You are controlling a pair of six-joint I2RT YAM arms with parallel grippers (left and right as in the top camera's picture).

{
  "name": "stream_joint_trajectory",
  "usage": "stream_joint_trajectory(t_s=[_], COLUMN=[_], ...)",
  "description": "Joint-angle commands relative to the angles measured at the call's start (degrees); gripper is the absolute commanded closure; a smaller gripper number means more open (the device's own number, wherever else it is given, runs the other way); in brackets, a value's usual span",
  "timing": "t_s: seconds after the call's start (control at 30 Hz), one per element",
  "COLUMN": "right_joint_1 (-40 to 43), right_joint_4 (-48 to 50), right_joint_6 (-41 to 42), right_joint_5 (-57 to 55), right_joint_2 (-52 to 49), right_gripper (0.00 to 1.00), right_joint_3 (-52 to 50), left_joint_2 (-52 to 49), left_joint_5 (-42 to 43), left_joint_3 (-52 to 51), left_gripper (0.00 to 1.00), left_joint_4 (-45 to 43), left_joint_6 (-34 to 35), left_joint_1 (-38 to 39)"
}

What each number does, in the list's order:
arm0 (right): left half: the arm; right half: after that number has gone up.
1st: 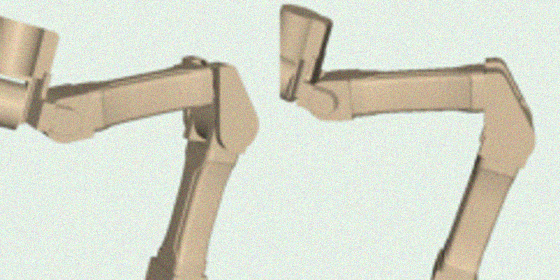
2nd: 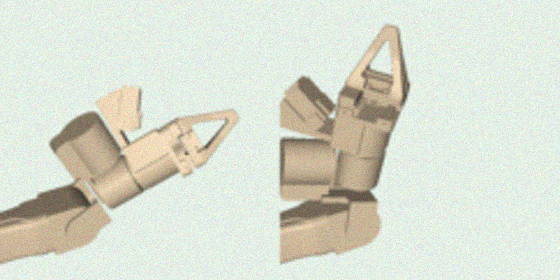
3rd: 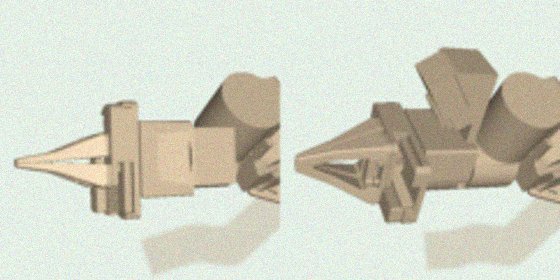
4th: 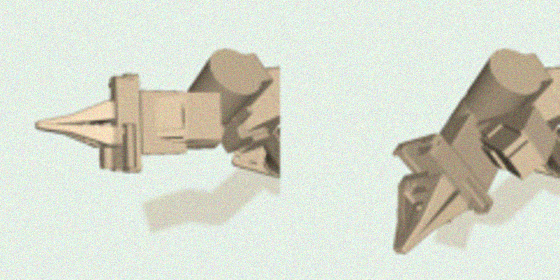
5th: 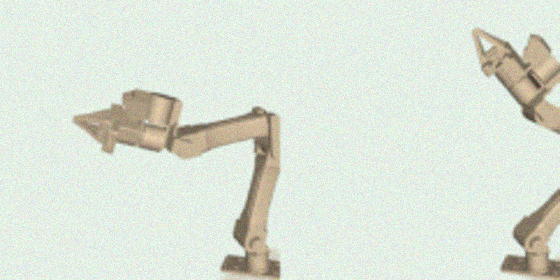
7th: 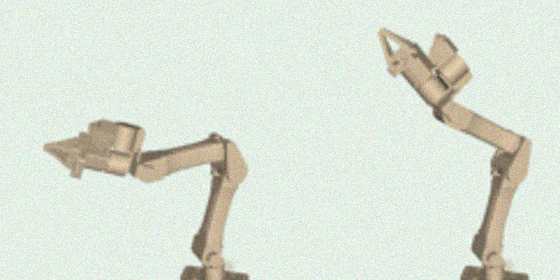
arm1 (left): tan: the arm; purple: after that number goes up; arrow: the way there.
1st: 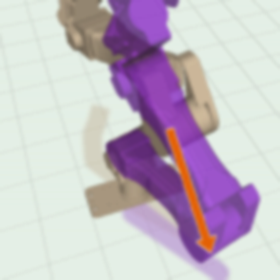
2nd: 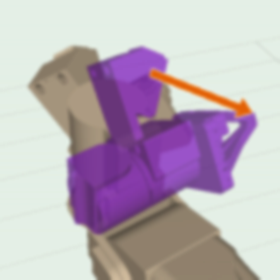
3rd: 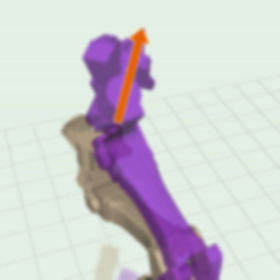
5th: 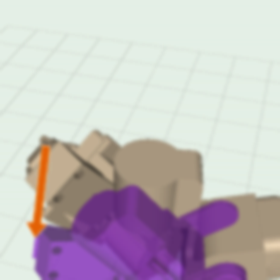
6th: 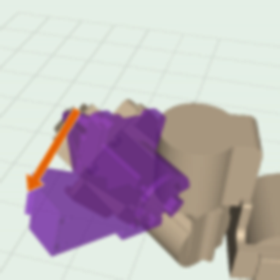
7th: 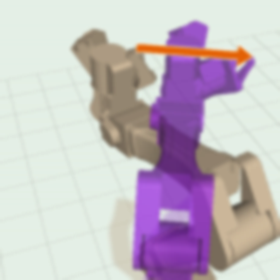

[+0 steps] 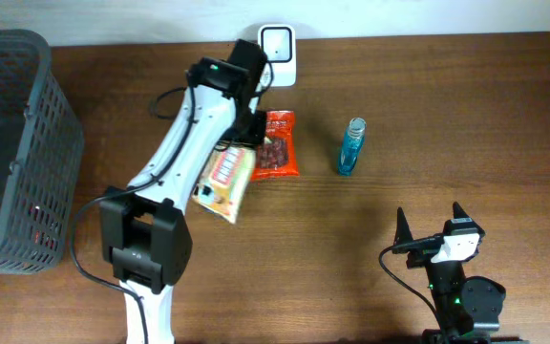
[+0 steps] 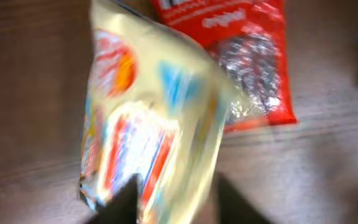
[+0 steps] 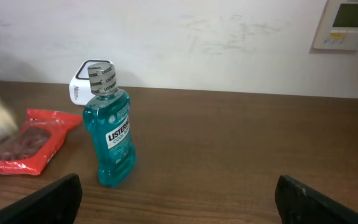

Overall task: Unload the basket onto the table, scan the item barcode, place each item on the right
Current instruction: 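Carry the beige bag toward the scanner and lower it onto the table, then release the beige bag and move the left gripper back to the basket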

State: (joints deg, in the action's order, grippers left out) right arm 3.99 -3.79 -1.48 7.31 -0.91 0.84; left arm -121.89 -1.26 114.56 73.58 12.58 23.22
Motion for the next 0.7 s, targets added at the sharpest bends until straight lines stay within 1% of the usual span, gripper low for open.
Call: stream_joint_trajectory(t_s=[0.0, 0.03, 0.1, 0.17, 0.2, 0.23, 0.3, 0.37, 0.4, 0.43, 0.53, 0.6, 0.67], right_joint_1=[0.17, 0.17, 0.17, 0.17, 0.17, 0.17, 0.17, 0.17, 0.17, 0.17, 0.17, 0.17, 0.17], right_joint_4=[-0.07, -0.07, -0.07, -0.07, -0.07, -0.07, -0.07, -0.07, -0.07, -0.07, -0.07, -0.07, -0.07], right_joint_6=[0.20, 0.22, 0.20, 0.20, 0.20, 0.22, 0.20, 0.20, 0.20, 0.22, 0.20, 0.20, 0.20], right_joint_5=[-0.48, -0.48, -0.48, -0.48, -0.48, -0.48, -0.48, -0.48, -0.48, -0.48, -0.48, -0.48, -0.48], right_joint_2=[0.39, 0.37, 0.37, 0.39, 0.37, 0.39, 0.37, 0.39, 0.39, 0.39, 0.39, 0.39, 0.37], right_gripper=[0.02, 0.02, 0.02, 0.02, 0.02, 0.02, 0.02, 0.02, 0.02, 0.02, 0.02, 0.02, 0.02], right_joint_3=[-0.52, -0.52, -0.52, -0.52, -0.52, -0.52, -0.52, -0.52, -0.52, -0.52, -0.52, -0.52, -0.52], left_joint_2=[0.59, 0.59, 0.59, 0.61, 0.61, 0.61, 0.61, 0.61, 0.61, 0.61, 0.61, 0.61, 0.61], left_joint_5=[0.44, 0.44, 0.44, 0.15, -0.59, -2.82, -5.46, -6.12, -6.10, -6.12, -6.10, -6.05, -6.05], left_joint_3=[0.02, 0.20, 1.55, 5.46, 8.63, 14.29, 22.93, 32.72, 37.09, 42.66, 50.38, 55.04, 56.81], left_gripper=[0.41, 0.37, 0.35, 0.33, 0.33, 0.30, 0.19, 0.18, 0.12, 0.00, 0.01, 0.01, 0.01], left_joint_4=[-1.25, -1.81, -1.90, -0.57, 0.90, 3.61, 7.32, 10.97, 12.50, 14.69, 17.51, 18.95, 19.80], left_joint_6=[-0.68, -0.68, -0.68, -0.70, -0.70, -0.70, -0.70, -0.70, -0.68, -0.68, -0.33, 3.39, 6.12], left_joint_1=[1.99, 2.03, 1.92, 1.42, 0.87, -0.26, -2.32, -5.40, -7.15, -9.86, -15.56, -21.27, -26.16])
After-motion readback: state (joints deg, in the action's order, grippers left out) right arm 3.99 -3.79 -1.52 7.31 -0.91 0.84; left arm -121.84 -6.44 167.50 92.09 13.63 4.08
